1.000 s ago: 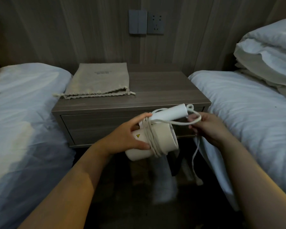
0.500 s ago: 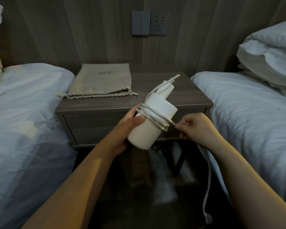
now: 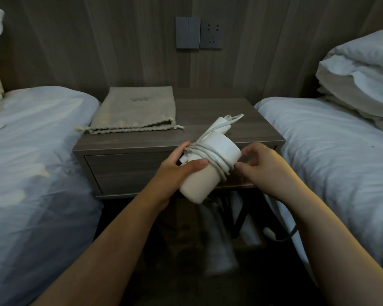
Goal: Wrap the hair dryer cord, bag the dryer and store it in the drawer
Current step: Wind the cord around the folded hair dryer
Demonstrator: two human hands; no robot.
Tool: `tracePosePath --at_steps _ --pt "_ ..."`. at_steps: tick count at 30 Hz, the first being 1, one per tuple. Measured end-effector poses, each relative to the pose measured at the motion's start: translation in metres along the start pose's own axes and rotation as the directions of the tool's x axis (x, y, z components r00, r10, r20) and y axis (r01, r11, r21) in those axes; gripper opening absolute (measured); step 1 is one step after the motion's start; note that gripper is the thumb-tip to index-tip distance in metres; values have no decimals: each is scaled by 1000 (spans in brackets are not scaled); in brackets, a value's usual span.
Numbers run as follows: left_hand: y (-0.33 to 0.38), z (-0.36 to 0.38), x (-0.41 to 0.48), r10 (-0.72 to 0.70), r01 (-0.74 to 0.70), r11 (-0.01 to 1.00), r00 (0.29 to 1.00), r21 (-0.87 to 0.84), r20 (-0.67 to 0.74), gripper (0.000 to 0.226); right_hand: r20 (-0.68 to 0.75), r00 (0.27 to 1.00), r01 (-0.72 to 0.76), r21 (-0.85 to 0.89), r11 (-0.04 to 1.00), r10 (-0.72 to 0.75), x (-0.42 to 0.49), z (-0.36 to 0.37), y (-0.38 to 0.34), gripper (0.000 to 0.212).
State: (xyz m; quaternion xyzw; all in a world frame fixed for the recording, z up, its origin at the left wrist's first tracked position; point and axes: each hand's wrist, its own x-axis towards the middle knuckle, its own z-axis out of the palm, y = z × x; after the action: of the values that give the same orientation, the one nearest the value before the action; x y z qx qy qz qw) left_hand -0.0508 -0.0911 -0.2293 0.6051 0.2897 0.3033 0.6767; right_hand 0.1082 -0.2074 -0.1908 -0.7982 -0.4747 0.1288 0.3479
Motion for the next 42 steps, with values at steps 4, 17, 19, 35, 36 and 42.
tracePosePath --at_steps 4,17,19,35,36,42 --pt "3 3 -3 1 -1 1000 1000 -21 -22 94 -4 999 53 37 998 -52 -13 -3 -12 28" --pt "15 1 -8 -57 63 986 997 -152 49 52 -125 960 252 -3 968 -251 -27 17 -26 27" --pt "13 3 -8 -82 90 983 995 -162 56 44 -124 948 285 -79 955 -293 -27 18 -24 22" --pt "24 0 -10 180 -156 980 956 121 -232 77 -156 956 227 -142 964 -248 -20 8 -19 18" --pt "25 -1 -11 204 -167 972 951 167 -234 80 -144 969 183 -135 974 -202 -19 8 -18 16" --pt "22 -1 -15 309 -186 891 917 413 -253 95 29 998 53 -273 961 -47 -18 7 -23 18"
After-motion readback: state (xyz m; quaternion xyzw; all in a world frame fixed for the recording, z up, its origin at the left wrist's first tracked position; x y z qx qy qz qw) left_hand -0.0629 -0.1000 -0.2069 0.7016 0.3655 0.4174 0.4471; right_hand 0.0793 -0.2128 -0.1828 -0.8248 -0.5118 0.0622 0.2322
